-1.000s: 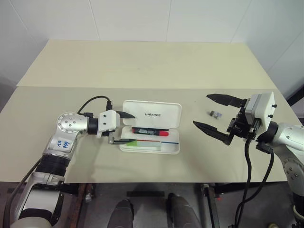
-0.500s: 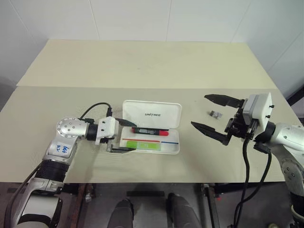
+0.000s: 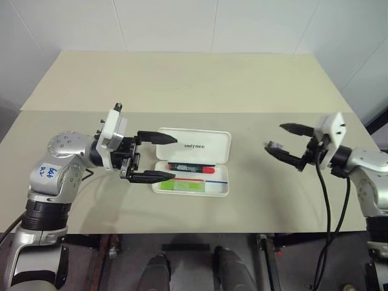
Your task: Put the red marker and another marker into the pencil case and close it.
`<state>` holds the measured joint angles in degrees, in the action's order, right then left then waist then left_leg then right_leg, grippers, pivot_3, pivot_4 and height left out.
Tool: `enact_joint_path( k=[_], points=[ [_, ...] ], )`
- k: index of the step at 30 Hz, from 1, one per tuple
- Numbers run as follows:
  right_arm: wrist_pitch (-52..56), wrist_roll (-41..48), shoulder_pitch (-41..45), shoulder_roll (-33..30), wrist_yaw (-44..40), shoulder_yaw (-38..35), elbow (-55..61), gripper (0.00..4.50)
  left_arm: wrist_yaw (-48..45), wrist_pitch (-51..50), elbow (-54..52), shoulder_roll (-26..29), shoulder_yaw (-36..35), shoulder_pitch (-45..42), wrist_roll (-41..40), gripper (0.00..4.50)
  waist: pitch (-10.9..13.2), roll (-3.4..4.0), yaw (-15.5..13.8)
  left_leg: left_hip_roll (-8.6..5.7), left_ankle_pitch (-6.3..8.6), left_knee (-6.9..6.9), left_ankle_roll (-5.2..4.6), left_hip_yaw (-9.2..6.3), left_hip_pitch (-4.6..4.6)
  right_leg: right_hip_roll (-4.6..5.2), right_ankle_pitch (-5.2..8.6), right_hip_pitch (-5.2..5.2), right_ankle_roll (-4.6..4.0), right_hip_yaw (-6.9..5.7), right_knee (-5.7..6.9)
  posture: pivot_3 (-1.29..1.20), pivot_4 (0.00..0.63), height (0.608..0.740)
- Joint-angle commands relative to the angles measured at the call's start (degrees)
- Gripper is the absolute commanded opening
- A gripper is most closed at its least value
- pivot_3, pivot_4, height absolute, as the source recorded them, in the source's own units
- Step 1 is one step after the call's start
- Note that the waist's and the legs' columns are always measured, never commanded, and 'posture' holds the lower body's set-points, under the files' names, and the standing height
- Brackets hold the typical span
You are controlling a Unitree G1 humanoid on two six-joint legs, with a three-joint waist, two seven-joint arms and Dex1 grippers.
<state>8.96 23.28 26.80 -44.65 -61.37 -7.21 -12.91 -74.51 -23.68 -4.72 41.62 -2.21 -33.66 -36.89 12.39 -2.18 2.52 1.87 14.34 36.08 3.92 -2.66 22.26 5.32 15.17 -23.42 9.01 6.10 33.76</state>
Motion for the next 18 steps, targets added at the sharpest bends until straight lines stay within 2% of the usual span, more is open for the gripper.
enact_joint_path(
  k=[1, 3, 5, 11, 18],
  points=[
    [-5.1, -3.46, 5.9, 0.43, -4.33, 1.95, -10.92, 4.5, 2.3, -2.48, -1.56, 0.56, -0.55, -4.34, -0.14, 4.48, 0.04, 0.03, 0.35, 0.0, 0.0, 0.01, 0.0, 0.0, 0.01, 0.0, -0.02, 0.0, 0.04, 0.0, 0.0, 0.0, 0.15, 0.74],
    [-6.88, -4.65, 8.19, 0.91, -5.65, 2.72, -15.47, 4.5, 3.35, -2.79, -1.18, 0.32, -0.48, -5.53, 0.62, 4.48, 0.05, 0.05, 0.56, -0.01, 0.0, 0.01, 0.01, 0.0, 0.06, 0.01, -0.1, -0.02, 0.19, 0.0, -0.02, 0.0, 0.15, 0.74],
    [-10.13, -7.53, 12.1, 1.73, -6.61, 4.23, -23.81, 4.5, 4.61, -4.54, -1.1, 0.67, 0.09, -7.72, 1.09, 4.48, 0.06, 0.07, 0.78, -0.01, 0.0, -0.04, 0.01, 0.0, 0.03, 0.01, -0.4, -0.01, 0.77, 0.0, -0.01, 0.0, 0.15, 0.74],
    [-17.1, -13.48, 21.72, 3.49, -5.99, 5.52, -44.1, 4.5, 4.84, -7.51, -1.74, 3.77, 0.49, -10.62, 2.48, 4.48, 0.12, 0.16, 1.94, 0.0, 0.03, -0.15, 0.05, 0.0, 0.07, 0.0, -0.39, -0.07, 0.8, -0.01, -0.11, 0.0, 0.15, 0.74],
    [-20.68, -17.16, 26.55, 4.38, -3.07, 5.07, -54.81, 4.5, 3.87, -8.83, -1.77, 6.19, 0.13, -11.13, 2.51, 4.48, 0.14, 0.19, 2.46, -0.01, 0.04, -0.21, 0.09, 0.0, 0.07, 0.01, -0.31, -0.07, 0.87, 0.0, -0.08, 0.0, 0.15, 0.74]
  ],
)
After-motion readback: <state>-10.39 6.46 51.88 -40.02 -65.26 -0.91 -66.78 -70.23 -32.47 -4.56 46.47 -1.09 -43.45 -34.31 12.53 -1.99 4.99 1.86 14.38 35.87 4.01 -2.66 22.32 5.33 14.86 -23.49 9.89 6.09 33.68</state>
